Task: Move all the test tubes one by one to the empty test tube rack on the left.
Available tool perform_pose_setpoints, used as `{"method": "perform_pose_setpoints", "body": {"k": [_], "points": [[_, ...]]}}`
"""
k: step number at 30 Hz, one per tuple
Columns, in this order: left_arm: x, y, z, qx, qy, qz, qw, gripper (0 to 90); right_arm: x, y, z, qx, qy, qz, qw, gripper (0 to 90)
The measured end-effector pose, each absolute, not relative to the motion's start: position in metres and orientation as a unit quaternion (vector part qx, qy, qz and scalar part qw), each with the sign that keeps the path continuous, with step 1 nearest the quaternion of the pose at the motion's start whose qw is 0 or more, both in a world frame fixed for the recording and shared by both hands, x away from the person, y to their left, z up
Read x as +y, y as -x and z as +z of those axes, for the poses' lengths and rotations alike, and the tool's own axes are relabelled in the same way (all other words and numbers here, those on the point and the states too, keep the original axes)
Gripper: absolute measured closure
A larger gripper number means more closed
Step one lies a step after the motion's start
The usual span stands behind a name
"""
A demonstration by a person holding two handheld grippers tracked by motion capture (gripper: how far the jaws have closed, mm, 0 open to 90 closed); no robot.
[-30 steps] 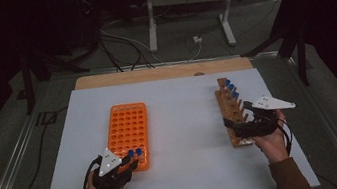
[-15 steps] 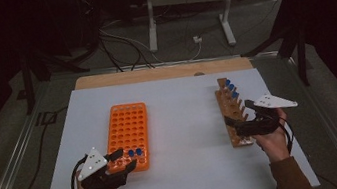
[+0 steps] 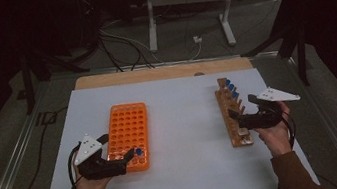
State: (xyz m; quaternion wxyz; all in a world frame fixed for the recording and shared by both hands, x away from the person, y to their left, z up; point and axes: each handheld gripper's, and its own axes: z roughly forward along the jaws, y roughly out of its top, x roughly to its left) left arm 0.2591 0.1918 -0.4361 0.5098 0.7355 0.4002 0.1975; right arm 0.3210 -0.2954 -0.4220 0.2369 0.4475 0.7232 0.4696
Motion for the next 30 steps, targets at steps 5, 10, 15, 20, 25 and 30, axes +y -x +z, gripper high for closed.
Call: {"method": "perform_pose_setpoints", "body": {"k": [5, 10, 15, 20, 25, 30], "points": [[0.198, -0.27, -0.432, 0.413, -0.72, 0.209, 0.516, 0.8, -0.301, -0.331, -0.421, 0.72, -0.467, 0.453, 0.243, 13.5], [0.201, -0.278, -0.433, 0.423, -0.714, 0.216, 0.515, 0.8, -0.304, -0.34, -0.419, 0.718, -0.469, 0.448, 0.253, 27.0], [0.201, -0.277, -0.438, 0.428, -0.709, 0.215, 0.518, 0.8, -0.302, -0.351, -0.423, 0.731, -0.466, 0.431, 0.251, 49.8], [0.204, -0.276, -0.441, 0.433, -0.705, 0.214, 0.519, 0.8, -0.3, -0.363, -0.433, 0.739, -0.471, 0.416, 0.242, 64.9], [0.208, -0.275, -0.444, 0.44, -0.7, 0.215, 0.52, 0.8, -0.301, -0.372, -0.44, 0.727, -0.49, 0.42, 0.235, 69.1], [0.21, -0.273, -0.442, 0.44, -0.694, 0.215, 0.527, 0.8, -0.297, -0.378, -0.446, 0.728, -0.494, 0.419, 0.226, 67.2]]}}
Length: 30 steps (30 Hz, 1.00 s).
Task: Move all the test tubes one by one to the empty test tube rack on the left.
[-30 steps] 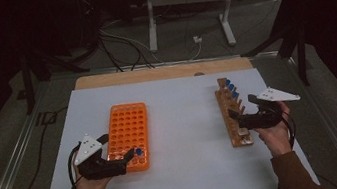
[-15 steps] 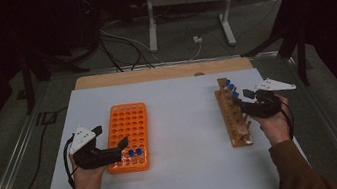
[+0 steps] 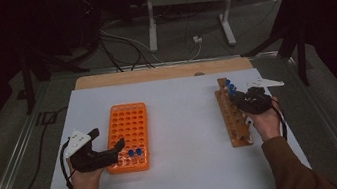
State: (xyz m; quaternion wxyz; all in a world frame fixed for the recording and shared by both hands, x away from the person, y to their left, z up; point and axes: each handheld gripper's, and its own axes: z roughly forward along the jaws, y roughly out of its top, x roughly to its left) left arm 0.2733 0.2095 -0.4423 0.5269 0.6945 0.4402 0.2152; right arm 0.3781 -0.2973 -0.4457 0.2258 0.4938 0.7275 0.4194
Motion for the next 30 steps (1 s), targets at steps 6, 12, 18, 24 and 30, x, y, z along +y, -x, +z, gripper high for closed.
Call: {"method": "perform_pose_setpoints", "body": {"k": [6, 12, 18, 24, 30], "points": [[0.207, -0.272, -0.442, 0.437, -0.696, 0.214, 0.528, 0.8, -0.298, -0.385, -0.452, 0.717, -0.509, 0.427, 0.211, 67.5], [0.205, -0.272, -0.442, 0.436, -0.698, 0.212, 0.527, 0.8, -0.296, -0.386, -0.456, 0.717, -0.51, 0.422, 0.218, 75.2], [0.206, -0.271, -0.441, 0.437, -0.696, 0.212, 0.529, 0.8, -0.296, -0.384, -0.457, 0.72, -0.508, 0.418, 0.223, 75.5], [0.206, -0.271, -0.442, 0.437, -0.696, 0.21, 0.53, 0.8, -0.291, -0.384, -0.457, 0.726, -0.503, 0.407, 0.233, 76.1], [0.206, -0.271, -0.442, 0.438, -0.697, 0.21, 0.528, 0.8, -0.29, -0.384, -0.456, 0.728, -0.504, 0.401, 0.236, 76.7]]}}
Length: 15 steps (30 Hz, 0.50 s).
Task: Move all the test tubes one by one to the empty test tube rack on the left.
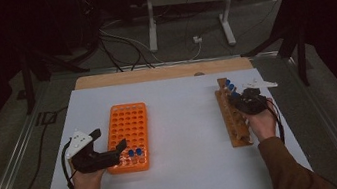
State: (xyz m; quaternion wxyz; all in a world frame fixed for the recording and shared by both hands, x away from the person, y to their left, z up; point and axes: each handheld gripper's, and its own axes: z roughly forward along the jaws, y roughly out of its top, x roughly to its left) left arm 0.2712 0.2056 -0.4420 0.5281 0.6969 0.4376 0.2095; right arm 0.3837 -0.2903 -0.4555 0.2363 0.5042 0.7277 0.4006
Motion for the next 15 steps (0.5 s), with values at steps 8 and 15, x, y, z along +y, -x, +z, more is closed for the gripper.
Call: {"method": "perform_pose_setpoints", "body": {"k": [8, 15], "points": [[0.205, -0.272, -0.443, 0.438, -0.696, 0.202, 0.533, 0.8, -0.295, -0.377, -0.446, 0.716, -0.5, 0.421, 0.245, 76.8], [0.204, -0.272, -0.443, 0.437, -0.695, 0.201, 0.534, 0.8, -0.299, -0.372, -0.427, 0.712, -0.49, 0.432, 0.256, 76.9]]}}
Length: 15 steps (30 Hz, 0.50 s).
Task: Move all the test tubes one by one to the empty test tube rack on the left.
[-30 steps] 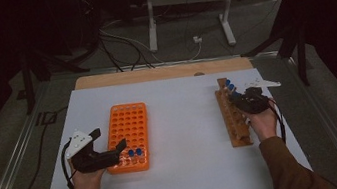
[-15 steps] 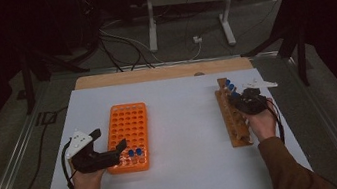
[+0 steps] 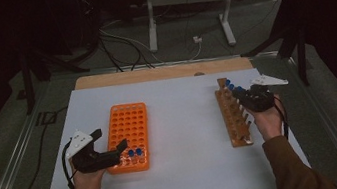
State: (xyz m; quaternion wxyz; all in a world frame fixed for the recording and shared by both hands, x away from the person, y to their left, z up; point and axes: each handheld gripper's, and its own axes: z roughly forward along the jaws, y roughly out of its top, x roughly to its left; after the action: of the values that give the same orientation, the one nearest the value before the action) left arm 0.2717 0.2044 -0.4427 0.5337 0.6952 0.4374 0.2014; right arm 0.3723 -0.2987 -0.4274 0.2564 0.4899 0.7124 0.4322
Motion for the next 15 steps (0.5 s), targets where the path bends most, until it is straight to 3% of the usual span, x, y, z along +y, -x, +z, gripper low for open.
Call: {"method": "perform_pose_setpoints", "body": {"k": [15], "points": [[0.2, -0.268, -0.434, 0.426, -0.683, 0.213, 0.554, 0.8, -0.297, -0.359, -0.385, 0.714, -0.453, 0.45, 0.287, 76.9]]}}
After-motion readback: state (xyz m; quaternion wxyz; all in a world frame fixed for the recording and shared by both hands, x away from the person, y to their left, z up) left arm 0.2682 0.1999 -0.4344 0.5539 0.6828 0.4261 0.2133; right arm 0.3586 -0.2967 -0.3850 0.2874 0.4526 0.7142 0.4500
